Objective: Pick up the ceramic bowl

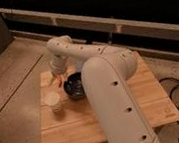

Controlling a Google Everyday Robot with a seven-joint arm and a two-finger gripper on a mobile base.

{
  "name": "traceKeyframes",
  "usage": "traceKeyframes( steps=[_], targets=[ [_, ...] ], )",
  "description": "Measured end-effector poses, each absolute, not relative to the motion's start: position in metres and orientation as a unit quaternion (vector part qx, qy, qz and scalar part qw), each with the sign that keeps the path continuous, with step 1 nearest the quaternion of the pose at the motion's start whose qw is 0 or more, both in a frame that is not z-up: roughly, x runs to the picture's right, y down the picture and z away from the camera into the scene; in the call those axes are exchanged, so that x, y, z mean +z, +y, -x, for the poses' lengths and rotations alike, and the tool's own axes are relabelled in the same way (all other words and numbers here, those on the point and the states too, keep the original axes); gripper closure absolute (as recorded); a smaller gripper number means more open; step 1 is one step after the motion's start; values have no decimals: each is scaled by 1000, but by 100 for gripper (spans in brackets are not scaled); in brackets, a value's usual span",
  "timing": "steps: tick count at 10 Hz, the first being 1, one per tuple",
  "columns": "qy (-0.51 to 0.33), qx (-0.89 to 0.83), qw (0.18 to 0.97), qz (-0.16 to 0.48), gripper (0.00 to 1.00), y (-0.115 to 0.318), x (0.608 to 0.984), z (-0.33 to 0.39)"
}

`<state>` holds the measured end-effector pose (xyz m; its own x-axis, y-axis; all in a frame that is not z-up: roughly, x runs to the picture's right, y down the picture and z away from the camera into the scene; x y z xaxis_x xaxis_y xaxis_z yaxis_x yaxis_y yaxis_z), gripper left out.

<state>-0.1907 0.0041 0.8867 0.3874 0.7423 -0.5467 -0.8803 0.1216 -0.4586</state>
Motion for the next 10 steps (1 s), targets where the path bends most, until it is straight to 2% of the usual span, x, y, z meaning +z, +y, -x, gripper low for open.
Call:
traceKeyframes(
  steps=[3, 6, 8, 9, 10],
  targets=[
    [109, 594, 719, 344, 35, -4, 900, 189],
    [172, 615, 669, 380, 35, 39, 917, 184],
    [199, 620, 650, 391, 35, 51, 927, 180],
    [211, 621, 642, 396, 39, 54, 932, 178],
    [219, 616, 642, 401, 48, 57, 935, 177]
  ],
)
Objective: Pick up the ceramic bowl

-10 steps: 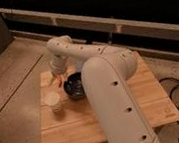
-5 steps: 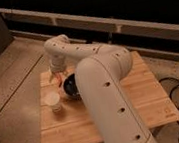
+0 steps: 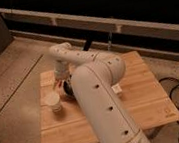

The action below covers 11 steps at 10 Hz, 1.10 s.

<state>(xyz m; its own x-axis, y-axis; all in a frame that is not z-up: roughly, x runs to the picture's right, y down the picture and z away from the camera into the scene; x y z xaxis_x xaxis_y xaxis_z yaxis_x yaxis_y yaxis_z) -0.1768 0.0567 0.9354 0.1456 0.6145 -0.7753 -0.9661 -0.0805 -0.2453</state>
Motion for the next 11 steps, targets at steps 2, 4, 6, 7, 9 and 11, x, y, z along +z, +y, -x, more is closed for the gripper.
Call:
traceKeyframes(
  steps=[2, 4, 6, 7, 9, 11],
  targets=[
    [240, 580, 658, 416, 72, 69, 939, 179],
    [254, 562, 666, 420, 91, 73, 943, 178],
    [254, 556, 670, 421, 100, 69, 950, 180],
    [244, 559, 674, 417, 100, 61, 952, 183],
    [180, 569, 700, 393, 100, 16, 944, 200],
    [105, 570, 731, 360, 100, -30, 913, 210]
  ],
)
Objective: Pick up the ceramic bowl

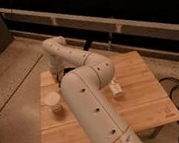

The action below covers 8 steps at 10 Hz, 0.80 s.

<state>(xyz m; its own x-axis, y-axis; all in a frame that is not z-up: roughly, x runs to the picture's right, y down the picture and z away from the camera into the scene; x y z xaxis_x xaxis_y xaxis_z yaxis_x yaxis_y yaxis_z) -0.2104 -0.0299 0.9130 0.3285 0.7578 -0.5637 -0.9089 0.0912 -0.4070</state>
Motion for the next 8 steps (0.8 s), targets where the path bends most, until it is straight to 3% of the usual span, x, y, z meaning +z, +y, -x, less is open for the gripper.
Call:
traceKeyframes(
  steps=[8],
  targets=[
    [-39, 568, 758, 318, 100, -35, 799, 205]
  ],
)
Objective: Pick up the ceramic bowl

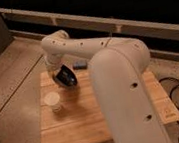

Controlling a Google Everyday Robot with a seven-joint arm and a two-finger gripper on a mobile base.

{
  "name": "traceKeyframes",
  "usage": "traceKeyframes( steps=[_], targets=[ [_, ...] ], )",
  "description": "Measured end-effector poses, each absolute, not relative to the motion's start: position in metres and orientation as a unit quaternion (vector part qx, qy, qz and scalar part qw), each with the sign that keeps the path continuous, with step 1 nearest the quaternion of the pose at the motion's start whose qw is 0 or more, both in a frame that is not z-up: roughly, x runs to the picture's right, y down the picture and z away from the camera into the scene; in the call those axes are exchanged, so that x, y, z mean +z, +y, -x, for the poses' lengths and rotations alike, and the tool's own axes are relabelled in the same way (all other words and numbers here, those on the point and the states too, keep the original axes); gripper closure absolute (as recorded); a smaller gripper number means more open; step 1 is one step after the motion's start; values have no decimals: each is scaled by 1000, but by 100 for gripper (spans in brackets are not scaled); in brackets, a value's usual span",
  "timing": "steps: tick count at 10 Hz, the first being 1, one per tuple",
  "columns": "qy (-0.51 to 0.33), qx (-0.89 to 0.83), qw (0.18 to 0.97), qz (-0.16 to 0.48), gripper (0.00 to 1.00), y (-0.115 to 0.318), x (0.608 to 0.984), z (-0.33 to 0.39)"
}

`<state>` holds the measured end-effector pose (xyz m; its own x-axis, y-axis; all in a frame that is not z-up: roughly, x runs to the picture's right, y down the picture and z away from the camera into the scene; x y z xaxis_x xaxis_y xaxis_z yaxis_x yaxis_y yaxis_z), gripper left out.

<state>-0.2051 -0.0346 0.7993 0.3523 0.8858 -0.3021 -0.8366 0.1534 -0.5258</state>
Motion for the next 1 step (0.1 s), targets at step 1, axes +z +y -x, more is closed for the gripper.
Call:
traceKeyframes(
  steps=[1],
  targets=[
    [-50, 571, 756, 316, 100, -34, 789, 202]
  ],
)
